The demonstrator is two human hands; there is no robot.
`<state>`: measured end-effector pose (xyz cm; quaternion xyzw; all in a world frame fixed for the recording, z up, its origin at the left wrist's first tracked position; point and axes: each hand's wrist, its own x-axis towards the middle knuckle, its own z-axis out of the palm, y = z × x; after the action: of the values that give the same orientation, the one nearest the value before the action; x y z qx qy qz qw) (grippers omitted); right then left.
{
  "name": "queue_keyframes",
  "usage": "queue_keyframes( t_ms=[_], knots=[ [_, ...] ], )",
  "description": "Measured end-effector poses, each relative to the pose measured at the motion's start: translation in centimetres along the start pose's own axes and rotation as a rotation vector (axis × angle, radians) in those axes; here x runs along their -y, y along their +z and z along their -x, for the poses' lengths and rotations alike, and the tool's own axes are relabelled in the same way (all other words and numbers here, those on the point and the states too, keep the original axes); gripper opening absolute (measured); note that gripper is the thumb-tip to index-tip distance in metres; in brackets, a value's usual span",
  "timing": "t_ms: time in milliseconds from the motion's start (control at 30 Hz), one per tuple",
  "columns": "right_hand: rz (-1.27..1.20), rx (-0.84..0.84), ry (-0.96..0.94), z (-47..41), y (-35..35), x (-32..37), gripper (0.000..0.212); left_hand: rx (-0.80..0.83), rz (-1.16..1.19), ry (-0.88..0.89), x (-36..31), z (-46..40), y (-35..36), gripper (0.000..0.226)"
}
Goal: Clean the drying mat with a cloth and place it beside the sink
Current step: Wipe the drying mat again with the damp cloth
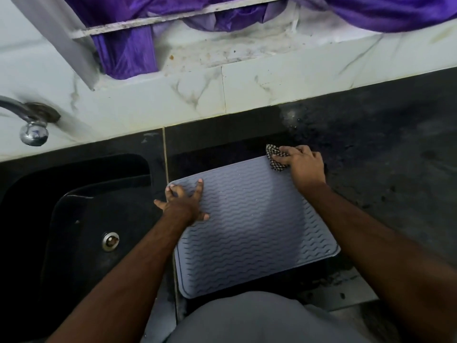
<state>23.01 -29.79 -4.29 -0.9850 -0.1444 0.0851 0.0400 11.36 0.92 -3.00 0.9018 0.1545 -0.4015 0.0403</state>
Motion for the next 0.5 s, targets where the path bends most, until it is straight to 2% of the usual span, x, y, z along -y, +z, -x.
queue_keyframes(
  t_ms=[133, 233, 333, 500],
  knots=[
    [0.039, -0.073, 0.186, 0.7, -0.1, 1.6, 0.049, -0.114, -0.002, 0.077, 0.8, 0.7, 1.5, 0.1],
    [-0.03, -0.096, 0.24, 1.8, 0.7, 3.9, 0.053, -0.238, 0.063, 0.111, 1.4, 1.5, 3.9, 0.085],
    [-0.004, -0.039, 0.221, 3.0, 1.7, 7.2, 0.051, -0.331, 0.032, 0.091, 1.2, 2.1, 5.8, 0.071],
    [0.054, -0.029, 0.052, 4.4, 2.3, 12.0, 0.044, -0.337, -0.012, 0.093, 1.2, 1.9, 5.7, 0.071]
  ],
)
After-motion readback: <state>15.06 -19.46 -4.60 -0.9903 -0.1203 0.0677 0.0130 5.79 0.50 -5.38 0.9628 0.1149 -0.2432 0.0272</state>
